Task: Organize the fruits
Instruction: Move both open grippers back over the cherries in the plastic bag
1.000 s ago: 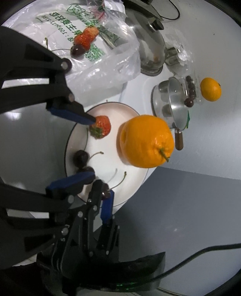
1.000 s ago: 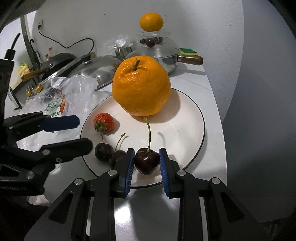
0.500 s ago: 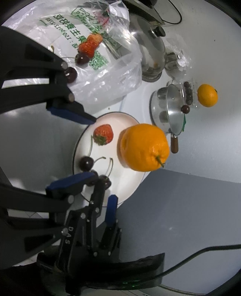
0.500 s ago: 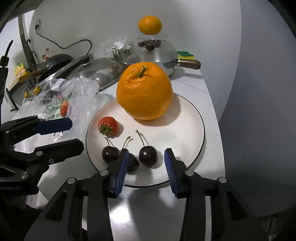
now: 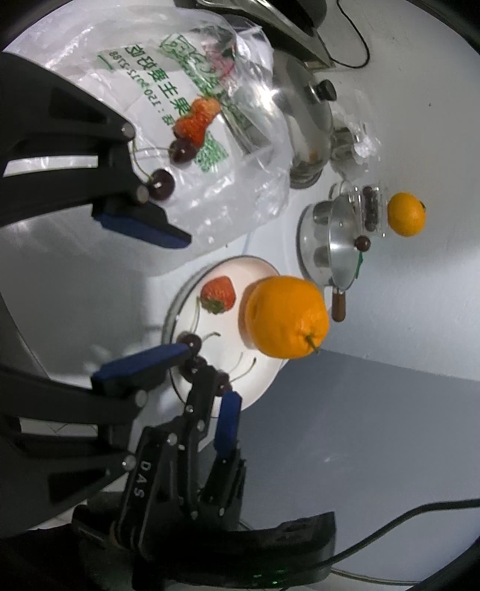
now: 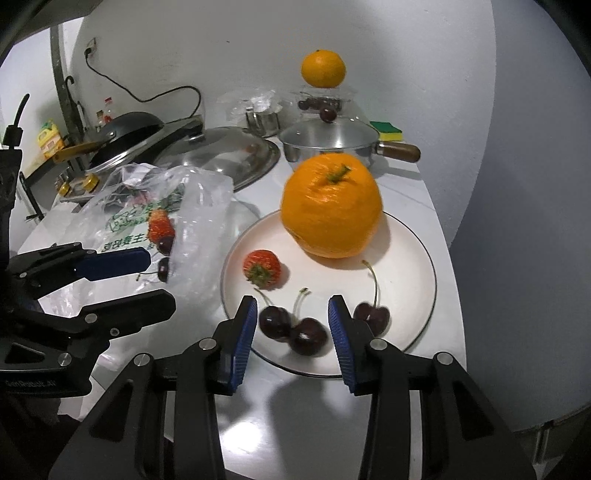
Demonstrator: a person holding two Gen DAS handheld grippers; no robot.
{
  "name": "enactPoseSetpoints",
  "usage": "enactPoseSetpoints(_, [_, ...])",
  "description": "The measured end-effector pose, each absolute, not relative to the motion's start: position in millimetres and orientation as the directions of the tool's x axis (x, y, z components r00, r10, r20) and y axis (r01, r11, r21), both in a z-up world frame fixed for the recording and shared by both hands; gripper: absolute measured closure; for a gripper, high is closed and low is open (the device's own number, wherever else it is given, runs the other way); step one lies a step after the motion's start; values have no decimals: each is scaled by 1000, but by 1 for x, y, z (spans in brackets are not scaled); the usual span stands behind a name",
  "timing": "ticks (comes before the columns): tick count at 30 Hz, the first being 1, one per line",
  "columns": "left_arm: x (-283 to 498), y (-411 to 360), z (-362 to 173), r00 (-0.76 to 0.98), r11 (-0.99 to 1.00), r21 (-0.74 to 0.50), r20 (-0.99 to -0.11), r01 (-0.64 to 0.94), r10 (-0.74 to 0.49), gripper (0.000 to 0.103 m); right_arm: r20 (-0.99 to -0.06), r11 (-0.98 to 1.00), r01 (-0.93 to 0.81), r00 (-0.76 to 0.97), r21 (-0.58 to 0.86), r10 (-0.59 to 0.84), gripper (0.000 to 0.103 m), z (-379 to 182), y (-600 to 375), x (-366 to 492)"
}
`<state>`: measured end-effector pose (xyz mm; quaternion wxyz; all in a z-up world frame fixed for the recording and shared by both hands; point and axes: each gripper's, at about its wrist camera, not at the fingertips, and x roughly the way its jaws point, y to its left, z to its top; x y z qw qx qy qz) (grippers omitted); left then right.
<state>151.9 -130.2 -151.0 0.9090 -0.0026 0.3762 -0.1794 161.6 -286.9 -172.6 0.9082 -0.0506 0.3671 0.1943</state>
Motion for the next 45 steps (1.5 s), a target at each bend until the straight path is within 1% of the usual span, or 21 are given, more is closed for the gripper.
enactPoseSetpoints(20, [124, -68, -149, 692, 957, -174, -662, 232, -288, 46, -680, 888, -460, 650, 5, 341, 61, -161, -224, 144])
enactPoseSetpoints(22, [122, -60, -149, 697, 958, -187, -658, 218, -287, 41, -679, 884, -467, 648, 1, 343, 61, -161, -218, 143])
enactPoseSetpoints(23, [121, -57, -149, 698, 958, -190, -656, 214, -286, 36, -680, 882, -471, 648, -2, 344, 61, -160, -215, 143])
enactPoseSetpoints(24, [119, -52, -149, 701, 958, -200, -652, 206, -287, 35, -680, 880, -475, 646, -4, 345, 61, -160, -211, 142])
enactPoseSetpoints(39, [109, -15, -155, 716, 967, -210, -653, 141, -246, 34, -688, 850, -526, 626, -24, 368, 61, -161, -173, 137])
enactPoseSetpoints(45, [106, -8, -157, 717, 969, -215, -656, 121, -235, 34, -689, 841, -541, 611, -5, 389, 61, -163, -165, 136])
